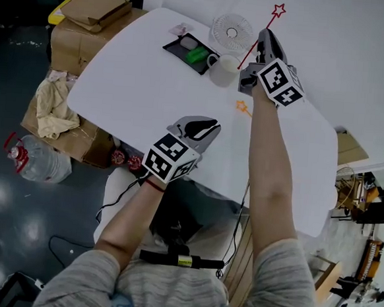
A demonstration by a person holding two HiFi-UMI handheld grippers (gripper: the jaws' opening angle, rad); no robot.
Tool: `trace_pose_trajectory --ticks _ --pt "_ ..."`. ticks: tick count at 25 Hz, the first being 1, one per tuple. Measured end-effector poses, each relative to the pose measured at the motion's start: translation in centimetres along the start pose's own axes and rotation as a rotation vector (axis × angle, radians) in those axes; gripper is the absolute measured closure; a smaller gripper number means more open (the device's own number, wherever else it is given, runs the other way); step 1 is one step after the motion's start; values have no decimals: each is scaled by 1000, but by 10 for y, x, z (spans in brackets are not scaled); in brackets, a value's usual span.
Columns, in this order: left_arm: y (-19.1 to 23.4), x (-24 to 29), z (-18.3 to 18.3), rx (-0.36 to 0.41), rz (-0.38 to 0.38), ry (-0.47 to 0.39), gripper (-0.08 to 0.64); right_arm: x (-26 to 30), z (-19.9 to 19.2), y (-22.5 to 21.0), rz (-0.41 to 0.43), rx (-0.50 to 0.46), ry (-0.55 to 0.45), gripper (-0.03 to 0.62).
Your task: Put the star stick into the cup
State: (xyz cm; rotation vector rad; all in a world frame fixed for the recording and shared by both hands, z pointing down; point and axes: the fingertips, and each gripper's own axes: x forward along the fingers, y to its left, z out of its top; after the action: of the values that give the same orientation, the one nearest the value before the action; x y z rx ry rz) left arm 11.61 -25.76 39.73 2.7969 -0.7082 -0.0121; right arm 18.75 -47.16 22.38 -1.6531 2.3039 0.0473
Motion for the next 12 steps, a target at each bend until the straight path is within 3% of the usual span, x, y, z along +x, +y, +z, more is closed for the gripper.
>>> trace_pose_trajectory --ticks 5,12 --pt "1 -1 -1 -1 2 3 506 -7 -28 -5 -10 15 35 572" --pt "4 1 -1 -4 9 -2 506 -16 -67 -3 8 -19 167 572"
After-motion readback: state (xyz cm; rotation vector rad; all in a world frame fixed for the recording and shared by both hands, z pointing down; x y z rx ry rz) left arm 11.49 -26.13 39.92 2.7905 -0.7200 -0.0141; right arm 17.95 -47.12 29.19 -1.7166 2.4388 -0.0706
